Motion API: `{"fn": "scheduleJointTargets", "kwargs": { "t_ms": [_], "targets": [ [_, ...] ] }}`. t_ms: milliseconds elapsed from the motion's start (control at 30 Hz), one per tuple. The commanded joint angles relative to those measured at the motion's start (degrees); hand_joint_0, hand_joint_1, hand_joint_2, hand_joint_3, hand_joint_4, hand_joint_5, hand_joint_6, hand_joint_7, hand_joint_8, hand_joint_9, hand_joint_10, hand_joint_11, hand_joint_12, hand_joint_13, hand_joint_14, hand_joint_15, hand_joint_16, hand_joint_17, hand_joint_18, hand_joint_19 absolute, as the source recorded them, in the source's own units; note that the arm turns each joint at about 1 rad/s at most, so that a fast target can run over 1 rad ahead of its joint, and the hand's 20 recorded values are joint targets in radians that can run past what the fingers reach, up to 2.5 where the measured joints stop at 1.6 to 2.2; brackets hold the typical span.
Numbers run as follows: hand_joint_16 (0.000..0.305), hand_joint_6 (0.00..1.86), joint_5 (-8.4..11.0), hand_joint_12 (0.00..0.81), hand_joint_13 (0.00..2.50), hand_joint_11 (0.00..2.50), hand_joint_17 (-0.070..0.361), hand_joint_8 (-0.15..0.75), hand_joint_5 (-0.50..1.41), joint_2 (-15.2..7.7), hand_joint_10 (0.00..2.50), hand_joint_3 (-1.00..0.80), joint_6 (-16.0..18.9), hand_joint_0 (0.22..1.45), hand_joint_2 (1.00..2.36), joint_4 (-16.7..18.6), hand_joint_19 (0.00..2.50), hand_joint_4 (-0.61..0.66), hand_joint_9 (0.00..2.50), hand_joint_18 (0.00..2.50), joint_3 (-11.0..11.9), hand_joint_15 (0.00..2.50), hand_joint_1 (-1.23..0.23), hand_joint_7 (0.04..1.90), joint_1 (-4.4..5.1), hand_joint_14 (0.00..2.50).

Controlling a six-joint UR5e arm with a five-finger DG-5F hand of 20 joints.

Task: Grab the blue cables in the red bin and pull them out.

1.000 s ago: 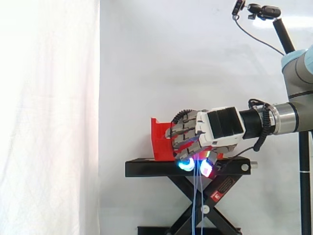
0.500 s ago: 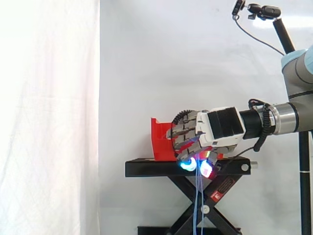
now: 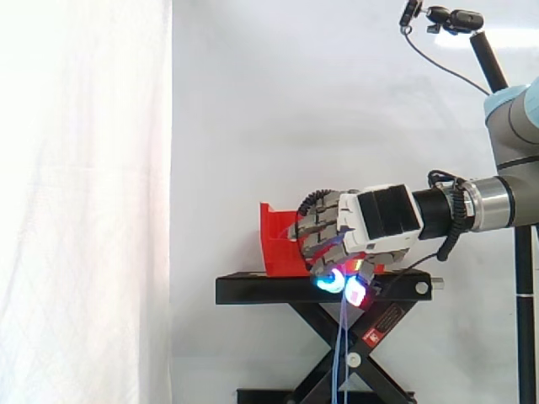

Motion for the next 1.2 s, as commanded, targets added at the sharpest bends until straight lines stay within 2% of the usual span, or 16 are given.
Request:
{"fn": "scheduleJointTargets", "kwargs": {
  "t_ms": [0,33,133,767,800,833,867,900,1033,1167],
  "targets": [
    [0.053,0.72,0.01,0.345,0.68,0.67,0.118,0.244,0.71,0.0,0.02,-1.0,0.0,0.7,1.0,-0.1,0.64,-0.04,0.86,0.67,0.0,0.39,-1.01,0.7,0.0,0.02],
    [0.052,0.81,0.01,0.345,0.69,0.66,0.118,0.245,0.7,0.0,0.02,-1.0,0.0,0.7,1.0,-0.1,0.64,-0.04,0.87,0.67,0.1,0.4,-1.01,0.66,0.0,0.02],
    [0.052,0.88,0.01,0.343,0.7,0.68,0.118,0.24,0.7,0.0,0.03,-1.0,0.0,0.71,1.0,-0.1,0.64,-0.05,0.88,0.69,0.0,0.4,-1.0,0.65,0.0,0.02],
    [0.05,0.9,-0.08,0.337,0.73,0.7,0.113,0.242,0.71,0.0,0.03,-1.0,0.0,0.74,1.0,-0.3,0.65,-0.05,0.92,0.71,0.1,0.42,-0.97,0.65,0.0,0.02],
    [0.05,0.87,-0.08,0.335,0.74,0.71,0.113,0.238,0.72,0.0,0.02,-1.0,0.0,0.74,1.0,-0.3,0.66,-0.05,0.92,0.71,0.1,0.42,-0.97,0.65,0.0,0.02],
    [0.05,0.55,-0.17,0.336,0.74,0.7,0.113,0.235,0.76,0.0,0.03,-1.0,0.0,0.74,1.0,-0.3,0.66,-0.04,0.92,0.71,0.1,0.42,-0.97,0.75,0.0,0.02],
    [0.05,0.56,-0.17,0.338,0.74,0.7,0.113,0.236,0.76,0.0,0.03,-1.0,0.0,0.74,1.0,-0.3,0.66,-0.03,0.92,0.71,0.1,0.42,-0.97,0.72,0.0,0.02],
    [0.051,0.27,-0.26,0.338,0.73,0.7,0.114,0.233,0.81,0.0,0.02,-1.0,0.0,0.73,1.0,-0.3,0.66,-0.03,0.9,0.71,0.0,0.43,-0.97,0.82,0.0,0.02],
    [0.051,0.06,-0.34,0.342,0.73,0.7,0.115,0.234,0.85,0.0,0.02,-1.0,0.0,0.73,1.0,-0.3,0.66,-0.01,0.9,0.71,0.0,0.42,-0.97,0.88,0.0,0.02],
    [0.051,0.0,-0.34,0.338,0.72,0.68,0.116,0.235,0.85,0.0,0.03,-1.0,0.0,0.73,1.0,-0.2,0.67,0.0,0.89,0.7,0.0,0.42,-0.98,0.88,0.0,0.02]
  ]
}}
